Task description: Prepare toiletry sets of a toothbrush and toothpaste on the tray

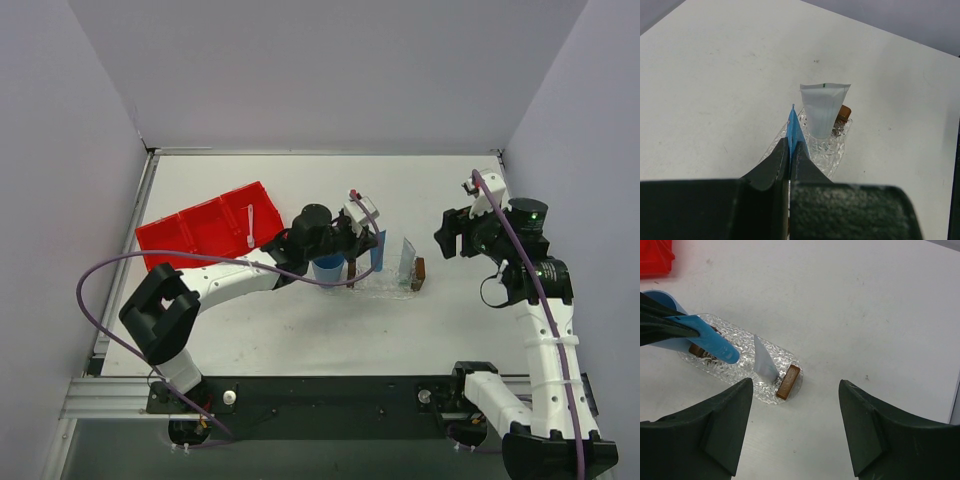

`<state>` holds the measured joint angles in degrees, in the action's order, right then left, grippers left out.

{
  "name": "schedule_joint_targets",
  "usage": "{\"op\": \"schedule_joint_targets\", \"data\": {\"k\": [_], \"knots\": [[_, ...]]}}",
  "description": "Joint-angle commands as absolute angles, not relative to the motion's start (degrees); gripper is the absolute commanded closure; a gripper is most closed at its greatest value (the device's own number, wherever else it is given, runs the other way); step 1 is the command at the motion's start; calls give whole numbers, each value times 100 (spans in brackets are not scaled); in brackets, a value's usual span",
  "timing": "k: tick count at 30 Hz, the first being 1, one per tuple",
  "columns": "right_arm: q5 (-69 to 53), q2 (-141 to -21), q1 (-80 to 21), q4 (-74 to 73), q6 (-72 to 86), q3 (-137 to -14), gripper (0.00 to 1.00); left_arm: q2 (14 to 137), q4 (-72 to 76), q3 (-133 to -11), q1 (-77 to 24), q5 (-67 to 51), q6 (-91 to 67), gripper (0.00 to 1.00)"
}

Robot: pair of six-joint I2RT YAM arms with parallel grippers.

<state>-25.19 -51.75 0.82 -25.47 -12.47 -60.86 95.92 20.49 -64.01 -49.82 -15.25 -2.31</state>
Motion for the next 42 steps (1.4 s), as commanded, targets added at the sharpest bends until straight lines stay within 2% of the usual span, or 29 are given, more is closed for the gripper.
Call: {"op": "schedule_joint_targets", "data": {"k": [1,5,10,17,22,29,42], "knots": [[-2742,-5238,132,-2285,-1257,-6091,36,9580,2320,-6758,-5001,-1758,-272,100],[-2917,-5256,132,-2294,-1274,-6091,36,9536,2206,-6864,-5010,-1784,-272,100],[-3881,-5273,114,-2259,-1468,-6099,36,9335,1899,-7040,-4992,-1924,-150,100],[-4956,-5906,-175,-3039,-1959,-6899,36,8948,1047,-7312,-4983,-2961,210,100],[-4614,-6003,-895,-3217,-2478,-6935,35,8605,503,-7496,-4966,-3646,466,100],[-5089,-6100,-1063,-3331,-2663,-6820,35,8244,255,-7628,-4764,-4359,308,100],[-5256,-6135,-1775,-3472,-2663,-6864,37,8253,9,-7822,-4737,-4649,343,100]]}}
